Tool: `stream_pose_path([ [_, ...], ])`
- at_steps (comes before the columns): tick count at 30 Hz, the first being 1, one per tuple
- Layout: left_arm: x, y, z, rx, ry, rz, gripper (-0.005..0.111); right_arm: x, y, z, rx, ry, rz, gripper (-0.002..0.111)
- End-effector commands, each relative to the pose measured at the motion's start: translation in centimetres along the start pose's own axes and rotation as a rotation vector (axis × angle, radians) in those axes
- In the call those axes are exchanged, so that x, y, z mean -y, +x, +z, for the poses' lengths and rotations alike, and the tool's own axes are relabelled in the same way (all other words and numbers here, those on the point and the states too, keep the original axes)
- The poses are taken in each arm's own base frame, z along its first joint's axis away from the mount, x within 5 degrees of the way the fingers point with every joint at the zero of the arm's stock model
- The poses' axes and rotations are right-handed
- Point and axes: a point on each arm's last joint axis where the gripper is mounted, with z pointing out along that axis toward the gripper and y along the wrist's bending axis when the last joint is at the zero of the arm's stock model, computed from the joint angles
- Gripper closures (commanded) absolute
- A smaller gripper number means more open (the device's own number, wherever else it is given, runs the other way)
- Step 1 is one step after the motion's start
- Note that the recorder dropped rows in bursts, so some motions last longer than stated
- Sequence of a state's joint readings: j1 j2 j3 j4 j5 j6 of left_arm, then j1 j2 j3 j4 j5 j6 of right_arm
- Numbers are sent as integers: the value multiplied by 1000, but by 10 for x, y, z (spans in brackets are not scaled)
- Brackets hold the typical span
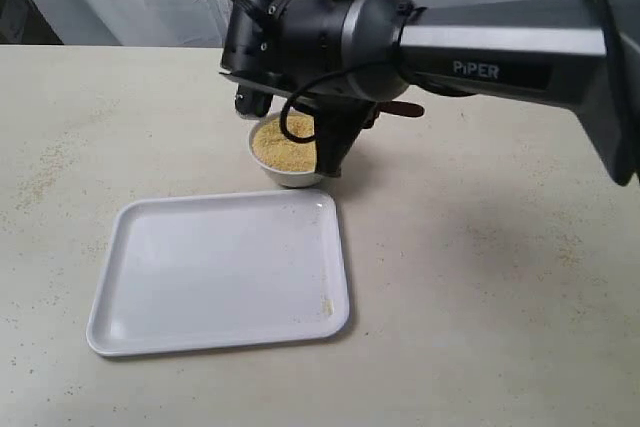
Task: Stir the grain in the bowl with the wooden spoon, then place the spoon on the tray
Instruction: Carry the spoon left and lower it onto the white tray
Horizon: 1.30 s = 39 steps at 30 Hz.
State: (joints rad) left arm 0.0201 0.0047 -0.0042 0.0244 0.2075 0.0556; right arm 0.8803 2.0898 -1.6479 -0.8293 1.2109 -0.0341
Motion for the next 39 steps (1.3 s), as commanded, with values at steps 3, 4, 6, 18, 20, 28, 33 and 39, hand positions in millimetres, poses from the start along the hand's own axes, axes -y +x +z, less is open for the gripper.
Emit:
stream_pose_path([
  [3,0,0,0,10,4,3,106,0,1,-1,-6,-20,67,109],
  [4,0,0,0,10,4,3,106,-1,1,-1,-7,-23,85,109],
  [6,0,0,0,10,4,3,106,-4,1,-1,-8,-58,132,109],
  [18,0,0,0,10,4,3,106,-69,-20,-18,250,-746,275,109],
  [20,0,0,0,10,4,3,106,-83,-20,-8,248,-777,284,109],
  [28,0,0,0,10,4,3,106,-110,-20,17,203,-795,276,109],
  [33,0,0,0,10,4,3,106,-116,-21,22,160,-810,319,61],
  [39,0,0,0,10,4,3,106,-18,20,-87,396,-731,358,103],
])
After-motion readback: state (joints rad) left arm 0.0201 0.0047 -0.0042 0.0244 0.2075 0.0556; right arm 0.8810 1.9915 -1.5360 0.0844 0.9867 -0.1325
